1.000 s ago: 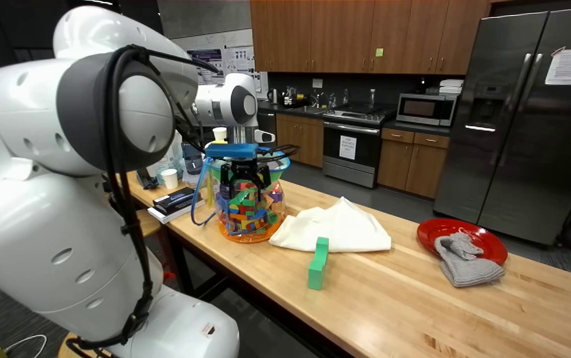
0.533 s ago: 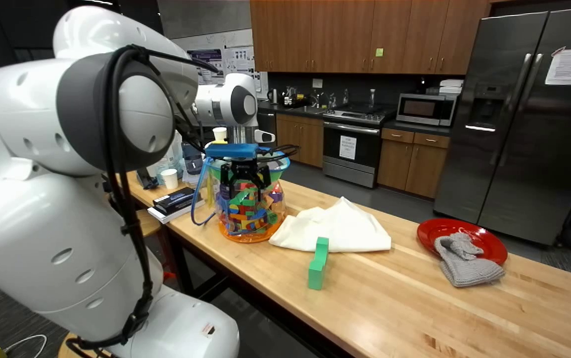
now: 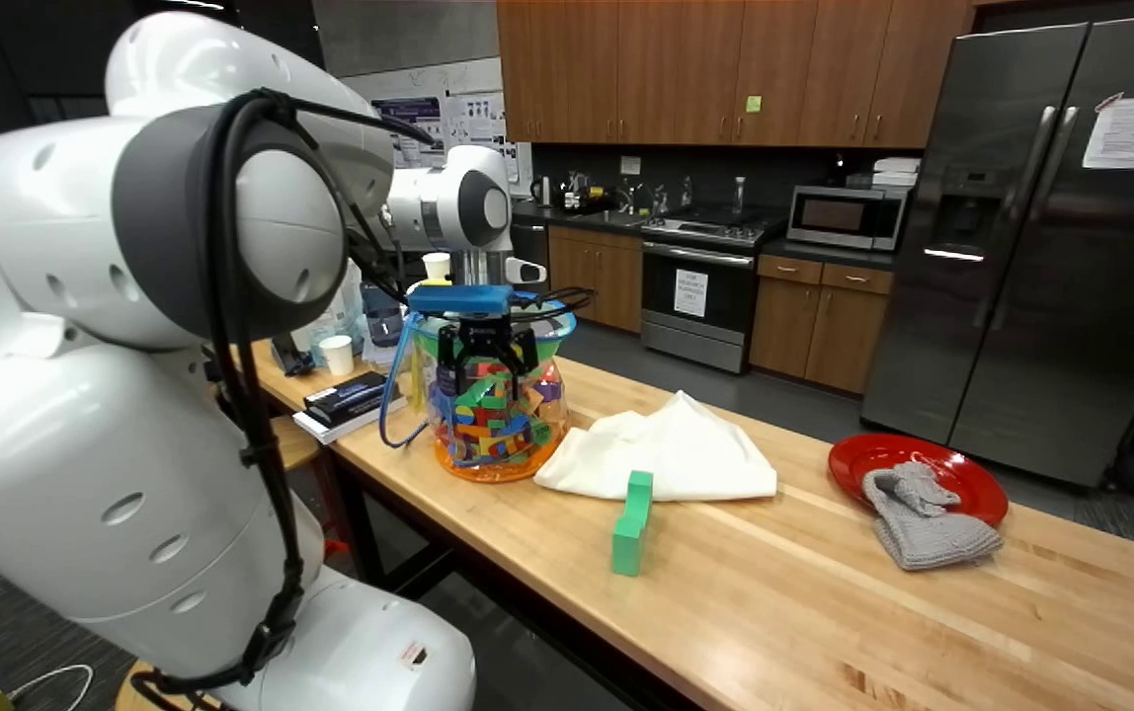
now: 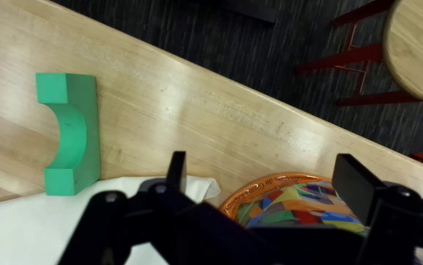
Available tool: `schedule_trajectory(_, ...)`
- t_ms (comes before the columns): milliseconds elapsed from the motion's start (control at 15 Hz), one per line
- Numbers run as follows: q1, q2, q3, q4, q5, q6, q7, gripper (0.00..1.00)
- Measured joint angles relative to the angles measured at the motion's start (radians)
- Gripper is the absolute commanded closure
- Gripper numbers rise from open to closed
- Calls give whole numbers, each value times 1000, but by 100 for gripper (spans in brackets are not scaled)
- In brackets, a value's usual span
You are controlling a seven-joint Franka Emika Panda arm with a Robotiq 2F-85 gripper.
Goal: Take a purple block out of the bag
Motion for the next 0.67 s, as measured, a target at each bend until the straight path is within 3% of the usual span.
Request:
schedule_trajectory(400, 0, 1, -1, 0, -5, 0, -1, 0)
schedule_trajectory(667, -15, -3, -31, 54, -133, -3, -36, 0)
